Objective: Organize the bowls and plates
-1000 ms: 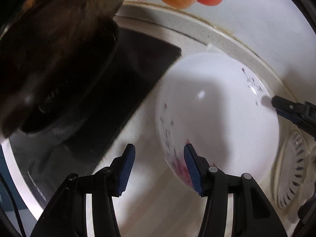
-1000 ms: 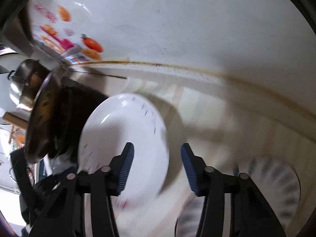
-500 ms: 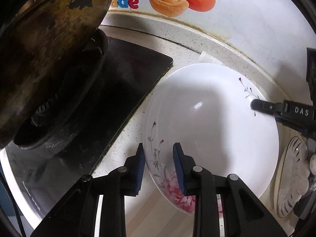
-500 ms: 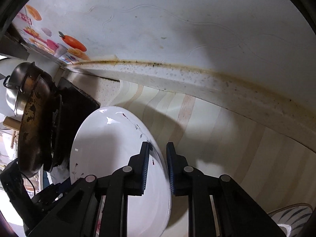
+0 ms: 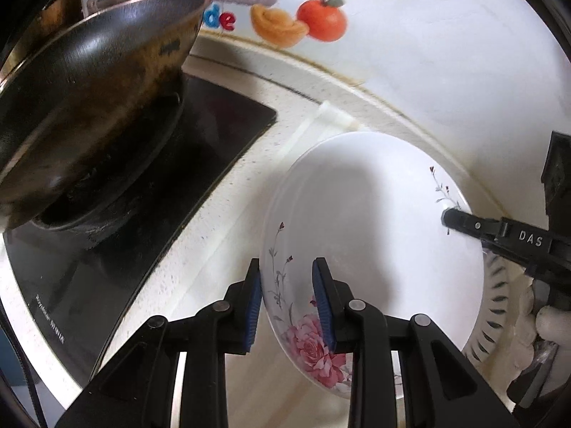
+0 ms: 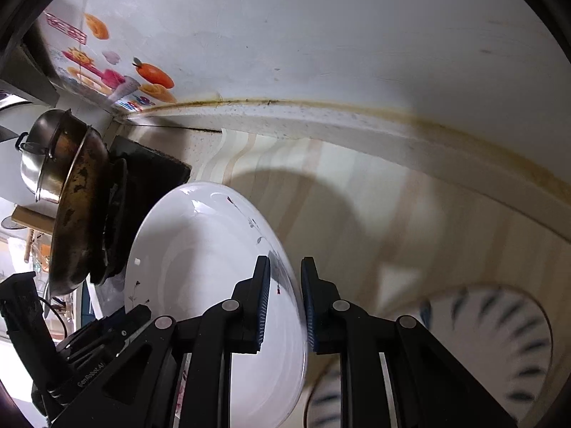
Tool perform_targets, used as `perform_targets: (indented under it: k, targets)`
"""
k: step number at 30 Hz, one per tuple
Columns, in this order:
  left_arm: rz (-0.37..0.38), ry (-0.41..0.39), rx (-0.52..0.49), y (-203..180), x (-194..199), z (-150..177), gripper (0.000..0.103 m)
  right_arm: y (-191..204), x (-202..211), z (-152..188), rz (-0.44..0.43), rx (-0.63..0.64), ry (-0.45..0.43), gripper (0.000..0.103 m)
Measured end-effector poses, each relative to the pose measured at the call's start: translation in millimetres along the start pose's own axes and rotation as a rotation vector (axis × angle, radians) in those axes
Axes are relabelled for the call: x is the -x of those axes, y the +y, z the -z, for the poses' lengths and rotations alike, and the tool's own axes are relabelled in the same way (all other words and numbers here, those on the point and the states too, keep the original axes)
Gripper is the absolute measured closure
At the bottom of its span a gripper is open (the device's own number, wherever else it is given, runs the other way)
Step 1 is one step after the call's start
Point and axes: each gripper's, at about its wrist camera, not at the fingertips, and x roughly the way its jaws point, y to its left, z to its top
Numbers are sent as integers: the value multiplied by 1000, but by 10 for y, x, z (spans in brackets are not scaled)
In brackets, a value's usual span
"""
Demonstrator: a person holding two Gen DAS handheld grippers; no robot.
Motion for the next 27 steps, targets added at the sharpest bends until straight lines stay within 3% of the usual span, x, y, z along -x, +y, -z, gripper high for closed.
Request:
perform_targets:
  k: [8, 15, 21, 27]
  targets:
    - [82, -6, -56, -215, 595, 383, 78, -47, 751, 615, 1, -67, -40, 84]
    - [144, 36, -150, -429, 960, 919, 78, -132, 1431, 1511, 51, -133, -76, 84]
    - [176, 66, -243, -605, 1091, 1390, 78, -309, 1781, 2343, 91, -201, -81, 83]
    - [170, 131, -333, -822, 956, 1790, 78, -608, 1876, 3057, 112, -290, -68, 83]
